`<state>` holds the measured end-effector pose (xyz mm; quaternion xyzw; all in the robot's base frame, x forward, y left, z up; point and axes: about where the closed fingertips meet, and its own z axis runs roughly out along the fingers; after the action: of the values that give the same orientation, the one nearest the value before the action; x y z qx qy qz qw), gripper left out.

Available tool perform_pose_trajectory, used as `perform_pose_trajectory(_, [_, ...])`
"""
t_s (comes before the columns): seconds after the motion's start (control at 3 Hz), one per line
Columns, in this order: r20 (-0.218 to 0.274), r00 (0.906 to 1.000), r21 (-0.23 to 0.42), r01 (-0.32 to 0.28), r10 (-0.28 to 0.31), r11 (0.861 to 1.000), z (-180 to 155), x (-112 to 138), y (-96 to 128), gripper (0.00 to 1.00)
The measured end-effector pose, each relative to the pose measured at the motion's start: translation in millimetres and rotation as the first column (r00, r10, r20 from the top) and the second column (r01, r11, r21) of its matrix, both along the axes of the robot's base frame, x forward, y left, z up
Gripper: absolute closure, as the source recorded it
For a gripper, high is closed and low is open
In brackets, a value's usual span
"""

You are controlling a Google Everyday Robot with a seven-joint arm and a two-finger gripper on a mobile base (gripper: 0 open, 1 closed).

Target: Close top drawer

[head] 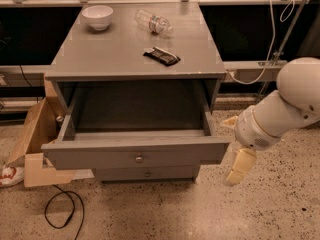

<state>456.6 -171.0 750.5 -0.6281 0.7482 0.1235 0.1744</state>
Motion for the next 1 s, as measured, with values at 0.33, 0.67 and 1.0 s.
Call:
perform_pose_trajectory(0.33, [0.054,0.9970,-0.004,-0.055,0.055,0.999,-4,-7,19,0.00])
perform_pose_trajectory(0.67, [0.058,0.9965,-0.005,-0.059,0.059,0.998,-4,-7,21,0.00])
perform_pose_trajectory(1.0, [0.042,0.9922,-0.006,-0.117,0.117,0.993,-28,-18,29,0.00])
